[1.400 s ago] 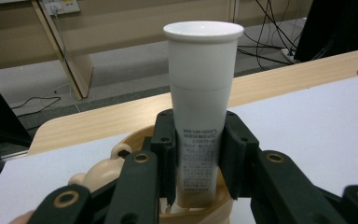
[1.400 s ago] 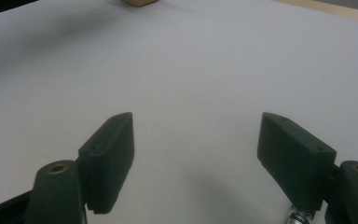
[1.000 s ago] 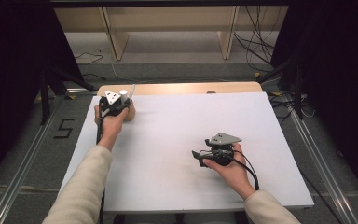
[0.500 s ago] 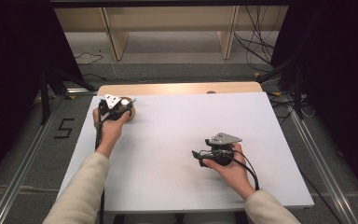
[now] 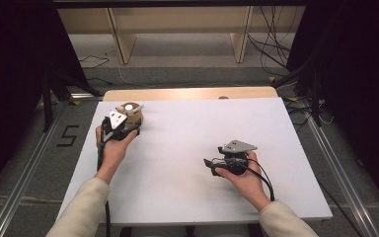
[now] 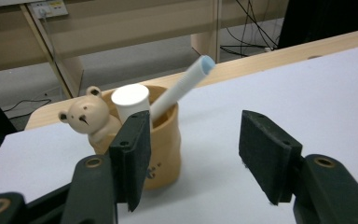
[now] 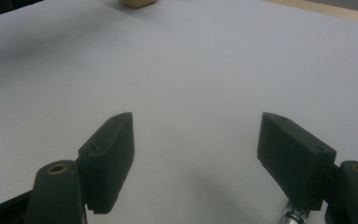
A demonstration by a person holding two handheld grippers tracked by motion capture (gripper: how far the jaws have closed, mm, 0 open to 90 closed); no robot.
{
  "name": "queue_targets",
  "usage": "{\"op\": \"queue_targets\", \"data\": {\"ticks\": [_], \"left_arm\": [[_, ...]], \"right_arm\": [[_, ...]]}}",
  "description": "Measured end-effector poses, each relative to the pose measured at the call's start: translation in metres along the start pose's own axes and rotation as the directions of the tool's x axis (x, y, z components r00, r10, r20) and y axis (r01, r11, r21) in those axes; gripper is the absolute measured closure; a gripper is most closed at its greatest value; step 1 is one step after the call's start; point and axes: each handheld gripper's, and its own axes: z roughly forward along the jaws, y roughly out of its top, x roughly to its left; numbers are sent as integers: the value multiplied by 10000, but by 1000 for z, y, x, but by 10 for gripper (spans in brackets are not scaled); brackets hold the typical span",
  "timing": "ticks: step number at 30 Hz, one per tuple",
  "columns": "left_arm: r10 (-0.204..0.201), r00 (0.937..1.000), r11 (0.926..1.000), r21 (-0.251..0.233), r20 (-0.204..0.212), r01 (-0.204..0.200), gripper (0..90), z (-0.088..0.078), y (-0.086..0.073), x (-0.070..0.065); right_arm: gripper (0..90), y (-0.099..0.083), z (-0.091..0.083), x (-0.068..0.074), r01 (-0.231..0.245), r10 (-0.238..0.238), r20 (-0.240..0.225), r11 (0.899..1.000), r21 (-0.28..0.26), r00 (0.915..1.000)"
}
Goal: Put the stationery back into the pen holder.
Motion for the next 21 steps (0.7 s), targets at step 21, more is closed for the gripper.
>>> {"op": "queue_targets", "data": {"ticks": [21], "left_arm": [[90, 9849, 9945, 1015, 1732, -269, 403, -37, -33, -42]], "right_arm": [[290, -1, -11, -16, -259, 261, 577, 9997, -54, 9980]]}}
